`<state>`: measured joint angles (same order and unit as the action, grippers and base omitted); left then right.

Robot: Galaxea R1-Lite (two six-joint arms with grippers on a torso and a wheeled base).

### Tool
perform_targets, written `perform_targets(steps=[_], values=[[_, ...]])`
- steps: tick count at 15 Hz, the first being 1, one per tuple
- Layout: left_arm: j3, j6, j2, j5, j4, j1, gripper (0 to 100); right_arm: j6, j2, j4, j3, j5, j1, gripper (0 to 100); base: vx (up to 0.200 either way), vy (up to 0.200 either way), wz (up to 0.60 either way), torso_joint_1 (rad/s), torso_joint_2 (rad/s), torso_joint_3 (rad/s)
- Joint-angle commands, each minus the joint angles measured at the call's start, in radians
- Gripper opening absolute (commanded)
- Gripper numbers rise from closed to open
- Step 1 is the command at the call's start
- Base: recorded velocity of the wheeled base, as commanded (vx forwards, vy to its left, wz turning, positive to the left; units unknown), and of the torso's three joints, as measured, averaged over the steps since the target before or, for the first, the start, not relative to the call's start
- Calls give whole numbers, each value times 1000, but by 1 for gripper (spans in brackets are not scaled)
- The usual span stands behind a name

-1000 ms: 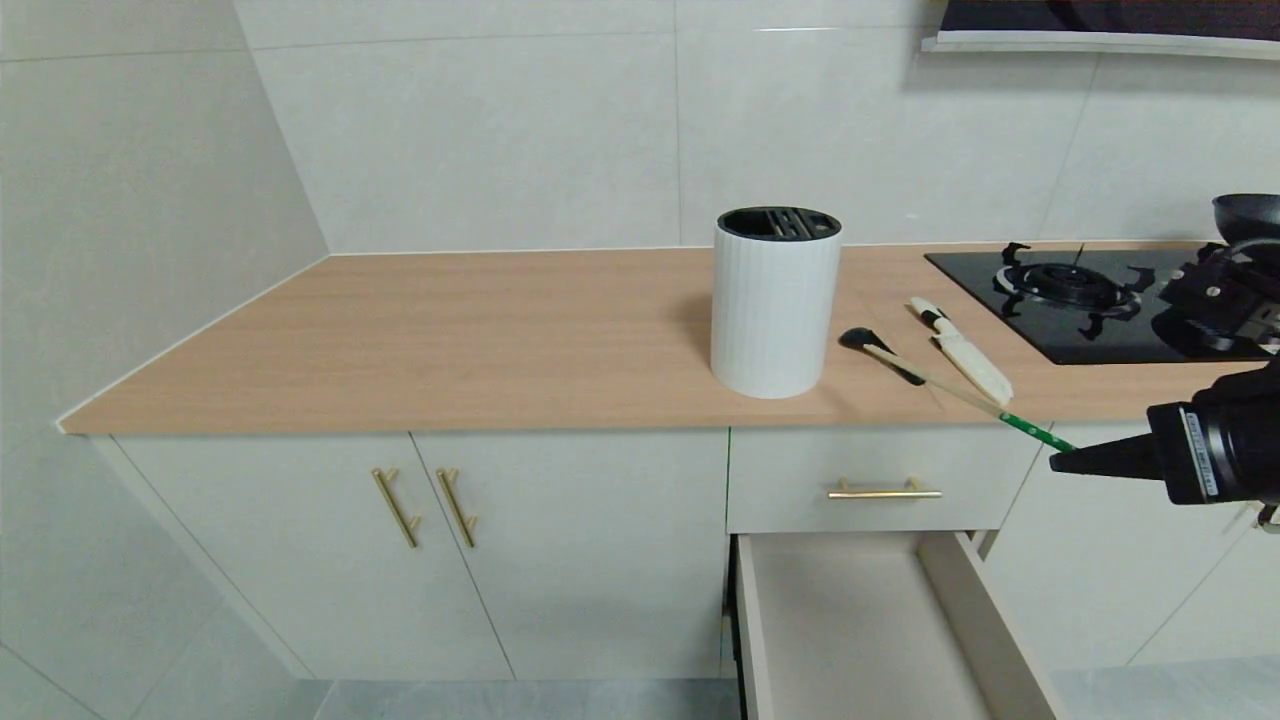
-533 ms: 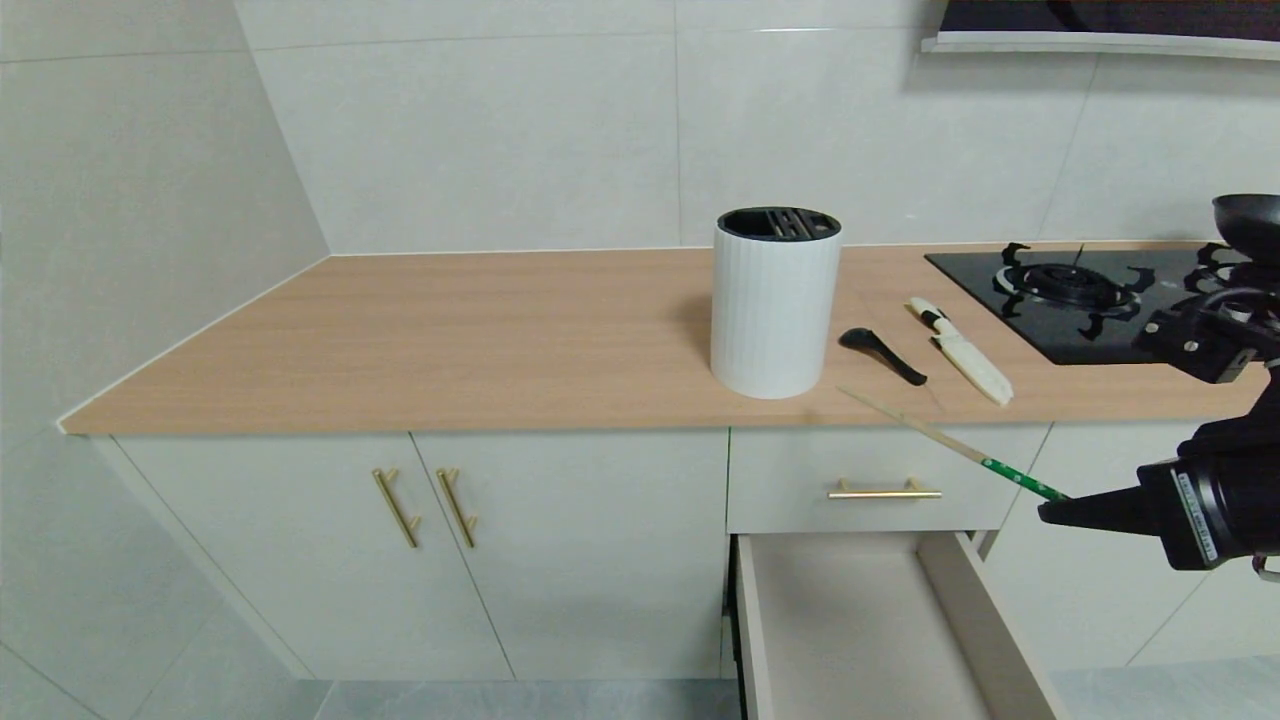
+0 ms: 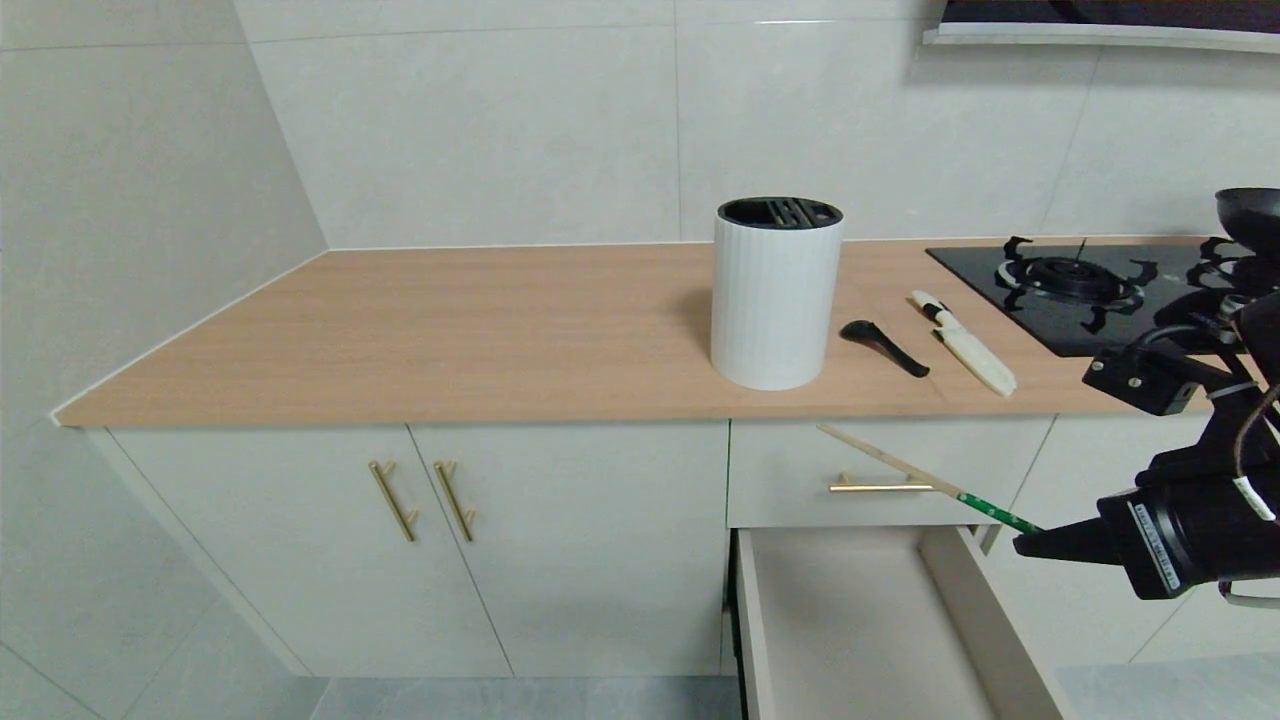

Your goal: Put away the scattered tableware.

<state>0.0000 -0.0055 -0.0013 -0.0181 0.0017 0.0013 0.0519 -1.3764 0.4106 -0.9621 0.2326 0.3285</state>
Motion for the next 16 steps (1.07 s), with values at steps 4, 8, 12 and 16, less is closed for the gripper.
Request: perform_targets(steps=[4,8,12,16], values=[[0,-1,1,0,0,0,100,-1,-21,0,2,1,1,0,0,0,0,-183,458,264],[0,-1,1,0,0,0,100,-1,-26,0,2,1,3,0,0,0,0,-182,475,294],[0,-1,1,0,0,0,100,-1,-38,0,2,1,3,0,0,0,0,-160,458,299],[0,-1,1,0,0,0,100,-1,-39,0,2,1,3,0,0,0,0,-130,449,330]])
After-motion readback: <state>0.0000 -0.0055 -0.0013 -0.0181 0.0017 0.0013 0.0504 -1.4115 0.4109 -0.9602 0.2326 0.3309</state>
